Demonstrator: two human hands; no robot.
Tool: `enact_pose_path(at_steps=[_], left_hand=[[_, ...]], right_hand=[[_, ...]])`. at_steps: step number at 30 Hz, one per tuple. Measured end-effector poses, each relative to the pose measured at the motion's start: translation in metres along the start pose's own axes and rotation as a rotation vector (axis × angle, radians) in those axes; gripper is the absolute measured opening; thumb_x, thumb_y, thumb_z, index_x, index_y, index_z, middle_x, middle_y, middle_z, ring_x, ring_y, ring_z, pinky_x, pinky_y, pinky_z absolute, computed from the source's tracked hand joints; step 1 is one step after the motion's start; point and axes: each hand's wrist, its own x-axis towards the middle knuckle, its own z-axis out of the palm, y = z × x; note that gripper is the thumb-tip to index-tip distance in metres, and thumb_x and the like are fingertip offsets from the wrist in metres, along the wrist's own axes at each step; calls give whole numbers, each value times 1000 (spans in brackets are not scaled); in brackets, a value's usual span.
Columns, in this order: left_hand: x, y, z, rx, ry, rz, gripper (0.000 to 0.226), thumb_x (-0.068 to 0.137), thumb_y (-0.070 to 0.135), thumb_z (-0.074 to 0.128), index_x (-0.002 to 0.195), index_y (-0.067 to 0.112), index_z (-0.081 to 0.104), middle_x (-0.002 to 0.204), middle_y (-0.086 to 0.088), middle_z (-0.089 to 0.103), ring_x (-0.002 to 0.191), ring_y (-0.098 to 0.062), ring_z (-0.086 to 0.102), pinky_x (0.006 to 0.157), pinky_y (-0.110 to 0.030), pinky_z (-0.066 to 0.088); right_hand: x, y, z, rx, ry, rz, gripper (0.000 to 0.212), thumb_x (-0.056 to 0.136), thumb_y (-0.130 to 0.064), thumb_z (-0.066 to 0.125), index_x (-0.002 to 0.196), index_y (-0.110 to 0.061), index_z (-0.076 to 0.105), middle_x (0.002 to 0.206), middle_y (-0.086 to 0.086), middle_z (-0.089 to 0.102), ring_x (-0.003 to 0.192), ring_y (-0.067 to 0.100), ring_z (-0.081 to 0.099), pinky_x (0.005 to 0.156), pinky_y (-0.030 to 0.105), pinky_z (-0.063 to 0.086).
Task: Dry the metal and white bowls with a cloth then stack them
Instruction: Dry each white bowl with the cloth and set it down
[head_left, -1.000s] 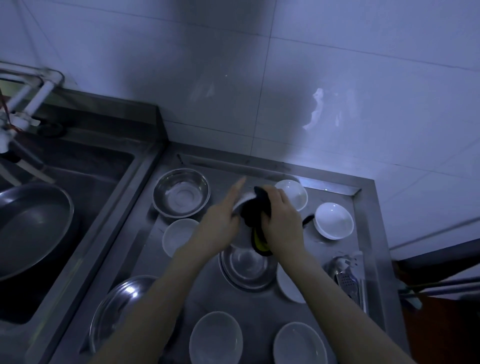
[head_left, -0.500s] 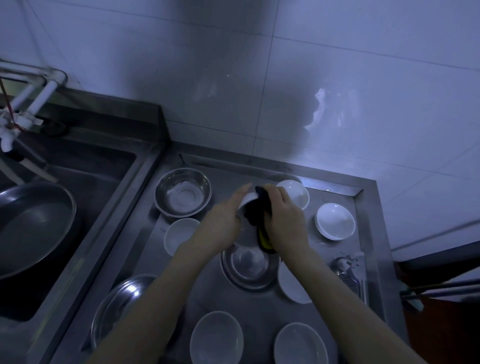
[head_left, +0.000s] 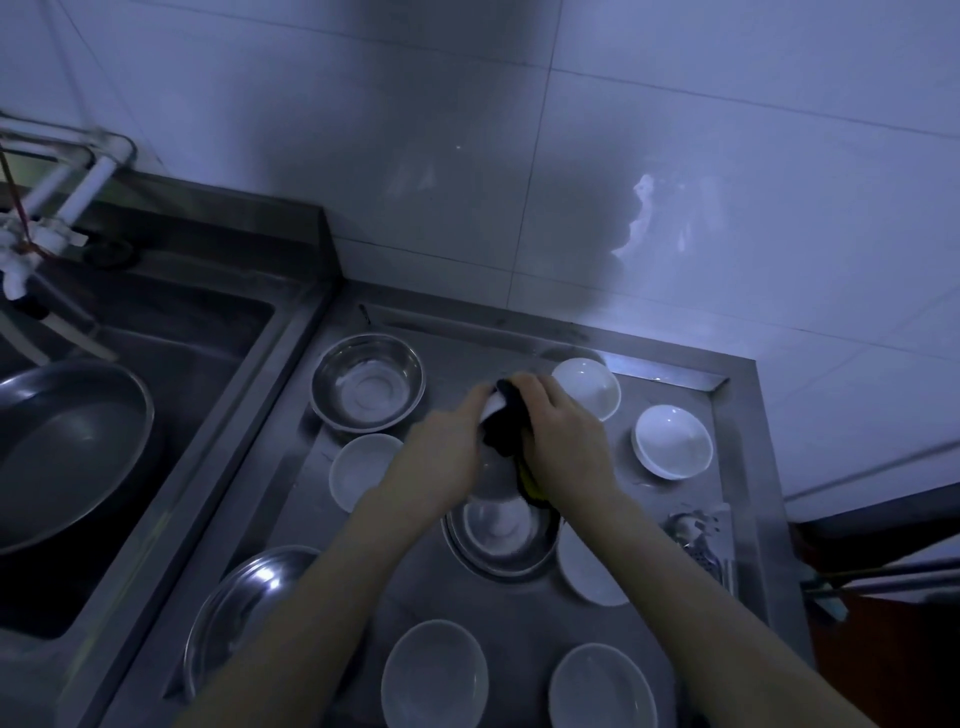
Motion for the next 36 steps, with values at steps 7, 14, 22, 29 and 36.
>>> enact_pose_path(at_steps=[7, 14, 22, 29, 36], left_hand=[[-26, 9, 21, -658, 237, -91, 59, 87, 22, 52, 137, 46, 32, 101, 14, 63, 88, -8, 65, 80, -42, 57], [-13, 8, -4, -183, -20, -37, 59, 89, 1, 41, 139, 32, 35, 98, -7, 61, 83, -27, 58, 69, -36, 46], [-40, 17, -7, -272, 296, -186, 60, 98, 52, 46, 151, 39, 23, 93, 0, 63, 74, -20, 65, 69, -34, 54], [-24, 47, -5, -1436, 80, -529, 47, 102, 44, 44, 133, 9, 48, 126, -25, 60, 110, -35, 65, 75, -38, 60], [-25, 37, -11, -1591, 221, -496, 31, 91, 17, 65, 117, 9, 52, 110, -17, 61, 88, -29, 63, 70, -41, 55]], right_hand=[[0, -2, -1, 688, 101, 769, 32, 88, -6, 53, 119, -16, 52, 94, -4, 55, 91, 19, 53, 57, 7, 35], [-1, -2, -5, 20, 16, 54, 39, 89, -29, 37, 119, -14, 57, 110, 6, 62, 81, 32, 63, 58, 28, 38], [-12, -1, -5, 243, 170, 342, 36, 92, -9, 49, 127, -16, 51, 115, 8, 56, 88, 35, 59, 67, 43, 49], [-45, -16, -10, 291, 243, 122, 42, 90, -19, 45, 132, -17, 46, 127, 5, 54, 104, 25, 58, 80, 36, 51], [-63, -21, -29, 566, 142, -5, 49, 89, -14, 50, 138, -13, 50, 150, 0, 40, 140, 16, 36, 114, 29, 31]])
